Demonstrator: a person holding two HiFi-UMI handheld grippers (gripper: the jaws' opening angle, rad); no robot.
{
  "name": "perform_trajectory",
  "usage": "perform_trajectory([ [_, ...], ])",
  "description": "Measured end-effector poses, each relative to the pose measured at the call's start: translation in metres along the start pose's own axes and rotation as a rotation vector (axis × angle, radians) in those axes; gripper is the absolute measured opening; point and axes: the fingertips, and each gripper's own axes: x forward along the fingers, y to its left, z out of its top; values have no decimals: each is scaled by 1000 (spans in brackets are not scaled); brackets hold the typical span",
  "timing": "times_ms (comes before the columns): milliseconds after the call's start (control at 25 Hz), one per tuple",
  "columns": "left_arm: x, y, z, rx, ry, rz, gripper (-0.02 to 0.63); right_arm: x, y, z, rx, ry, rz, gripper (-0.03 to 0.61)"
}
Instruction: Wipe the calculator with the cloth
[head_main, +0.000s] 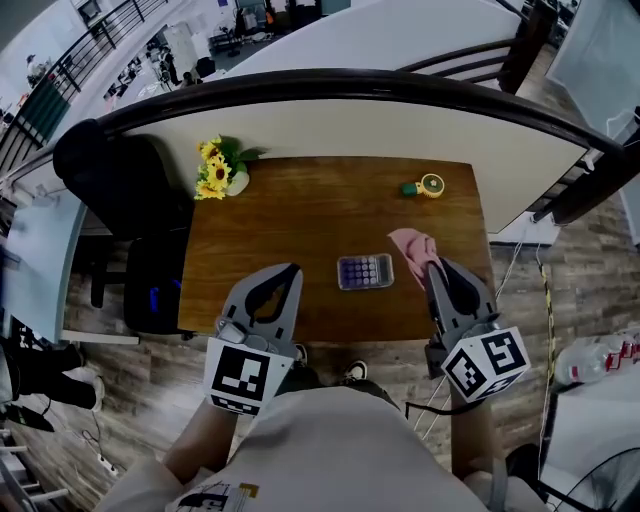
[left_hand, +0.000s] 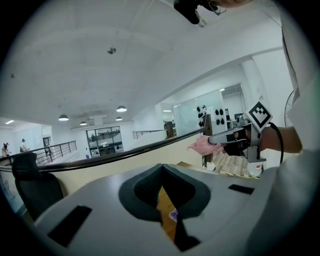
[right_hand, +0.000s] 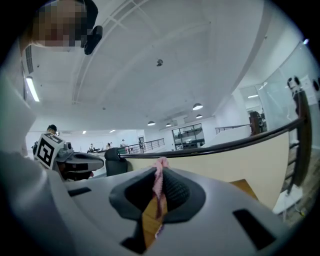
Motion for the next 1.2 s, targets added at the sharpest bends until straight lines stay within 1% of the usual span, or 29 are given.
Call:
perform_trajectory([
  [160, 23, 13, -9, 29, 18, -62, 3, 21, -11, -7, 11, 29, -85, 37],
  [280, 40, 20, -19, 39, 43, -107, 3, 41, -17, -21, 42, 67, -117, 38],
  [400, 59, 23, -36, 47, 81, -144, 3, 59, -22, -38, 69, 103, -136, 38],
  [520, 76, 24, -54, 46, 113, -178, 3, 75, -25, -53, 72, 132, -147, 38],
  [800, 116, 23, -93, 34, 167, -224, 3, 108, -44, -97, 79, 216, -177, 38],
  [1000, 144, 15, -129, 3, 215, -252, 3, 124, -62, -134, 93, 271, -203, 38],
  [1200, 167, 3, -175, -17, 274, -283, 3, 136, -78, -179, 114, 329, -226, 38],
])
